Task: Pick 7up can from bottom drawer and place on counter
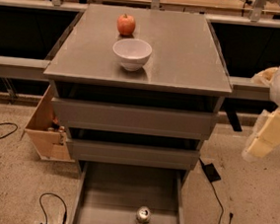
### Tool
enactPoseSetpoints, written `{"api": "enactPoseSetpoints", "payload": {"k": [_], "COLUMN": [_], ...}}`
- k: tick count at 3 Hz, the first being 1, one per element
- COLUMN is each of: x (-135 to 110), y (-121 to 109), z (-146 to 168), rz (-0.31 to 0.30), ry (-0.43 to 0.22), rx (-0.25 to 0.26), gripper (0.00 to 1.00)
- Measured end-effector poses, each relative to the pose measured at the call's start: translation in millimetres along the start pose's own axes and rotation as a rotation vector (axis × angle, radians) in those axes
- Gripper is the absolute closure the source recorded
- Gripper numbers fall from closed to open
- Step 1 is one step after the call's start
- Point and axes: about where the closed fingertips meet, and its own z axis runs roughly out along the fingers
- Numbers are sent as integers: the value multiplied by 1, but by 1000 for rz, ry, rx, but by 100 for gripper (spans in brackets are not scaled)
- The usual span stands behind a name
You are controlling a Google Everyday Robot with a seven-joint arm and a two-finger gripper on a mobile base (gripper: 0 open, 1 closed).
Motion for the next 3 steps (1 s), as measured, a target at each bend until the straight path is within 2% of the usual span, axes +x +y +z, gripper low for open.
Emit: {"api": "enactPoseSetpoints", "payload": {"k": [1,2,3], "x": [20,48,65], "y": [17,40,40], "z": [49,107,144], "rz": [34,80,118], "ry": [-111,-247,-358], "rx": [-29,-34,36], "gripper": [0,0,0]}}
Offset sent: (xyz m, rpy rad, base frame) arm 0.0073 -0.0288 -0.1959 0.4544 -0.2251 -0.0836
